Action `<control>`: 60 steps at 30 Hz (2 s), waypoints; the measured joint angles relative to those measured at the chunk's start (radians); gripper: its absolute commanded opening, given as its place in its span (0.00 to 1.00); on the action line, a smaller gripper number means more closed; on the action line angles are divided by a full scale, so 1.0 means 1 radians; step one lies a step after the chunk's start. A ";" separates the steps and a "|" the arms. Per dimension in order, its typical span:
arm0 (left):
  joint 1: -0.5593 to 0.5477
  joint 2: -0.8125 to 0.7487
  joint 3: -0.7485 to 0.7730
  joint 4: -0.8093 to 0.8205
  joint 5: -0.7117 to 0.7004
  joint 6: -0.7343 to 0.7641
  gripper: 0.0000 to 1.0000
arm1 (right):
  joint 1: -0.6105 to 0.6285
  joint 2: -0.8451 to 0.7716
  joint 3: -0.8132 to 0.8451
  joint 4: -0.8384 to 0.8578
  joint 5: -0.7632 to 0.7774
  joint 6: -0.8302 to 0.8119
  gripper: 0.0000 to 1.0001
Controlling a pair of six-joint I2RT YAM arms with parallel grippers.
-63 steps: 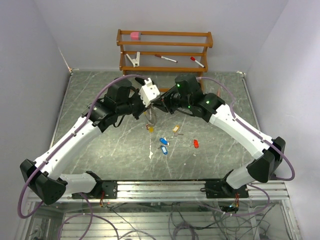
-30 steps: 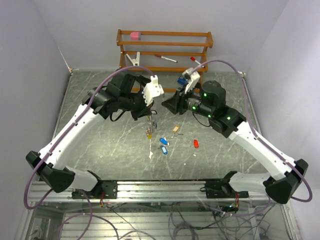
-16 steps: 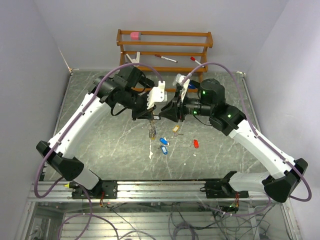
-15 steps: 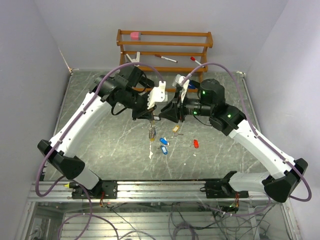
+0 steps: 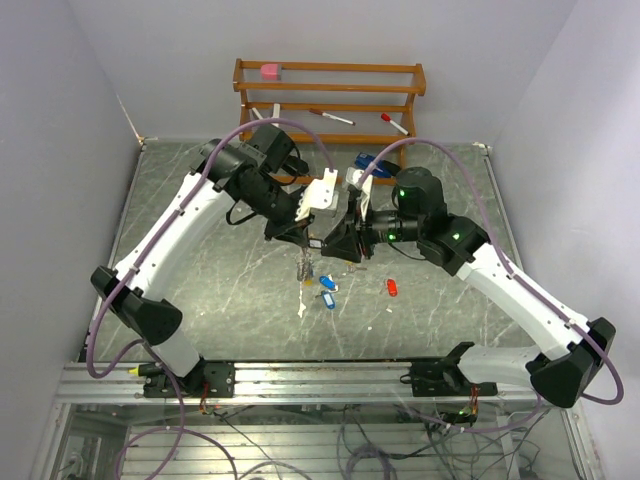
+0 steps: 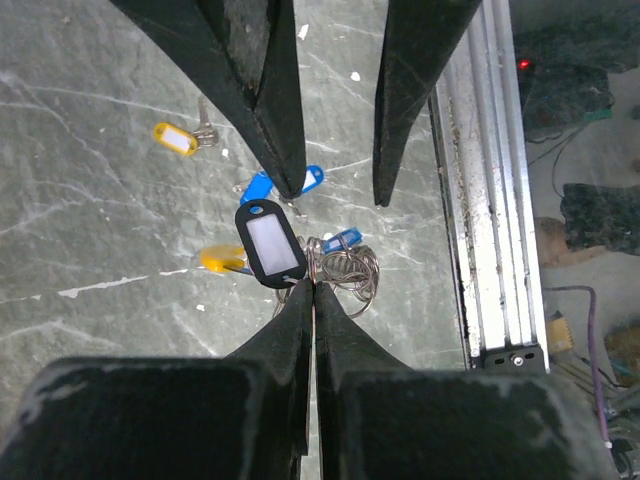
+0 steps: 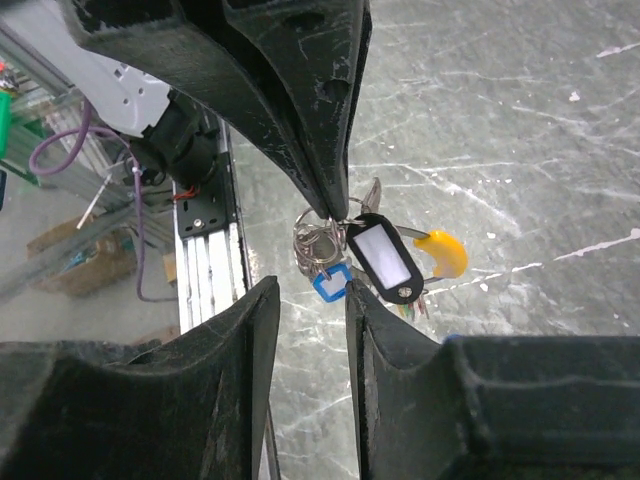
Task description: Put the keys on the keyring
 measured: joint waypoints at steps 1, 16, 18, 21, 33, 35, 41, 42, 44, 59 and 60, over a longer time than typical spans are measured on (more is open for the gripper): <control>0.000 0.002 0.002 -0.004 0.005 0.003 0.07 | 0.000 0.000 -0.003 -0.001 0.000 -0.002 0.33; 0.000 0.004 -0.016 0.013 0.112 -0.011 0.07 | 0.000 -0.047 -0.104 0.104 -0.010 0.017 0.31; 0.000 0.005 -0.022 0.023 0.130 -0.020 0.07 | 0.000 -0.068 -0.116 0.123 -0.011 0.023 0.31; 0.000 0.005 -0.022 0.030 0.151 -0.027 0.07 | 0.000 -0.083 -0.116 0.153 -0.012 0.028 0.30; 0.000 0.005 -0.022 0.047 0.197 -0.069 0.07 | 0.000 -0.086 -0.121 0.190 -0.019 0.031 0.28; 0.000 0.005 -0.022 0.047 0.197 -0.069 0.07 | 0.000 -0.086 -0.125 0.193 -0.021 0.034 0.27; 0.000 0.005 -0.022 0.048 0.198 -0.069 0.07 | 0.001 -0.085 -0.143 0.199 -0.023 0.035 0.26; 0.000 0.005 -0.022 0.048 0.198 -0.069 0.07 | 0.001 -0.085 -0.144 0.199 -0.023 0.035 0.25; 0.000 0.005 -0.022 0.048 0.198 -0.070 0.07 | 0.001 -0.082 -0.144 0.200 -0.023 0.034 0.25; 0.000 0.005 -0.014 0.051 0.200 -0.088 0.07 | 0.002 -0.066 -0.145 0.214 -0.026 0.037 0.13; 0.000 0.005 -0.013 0.051 0.199 -0.089 0.07 | 0.002 -0.066 -0.145 0.217 -0.027 0.039 0.11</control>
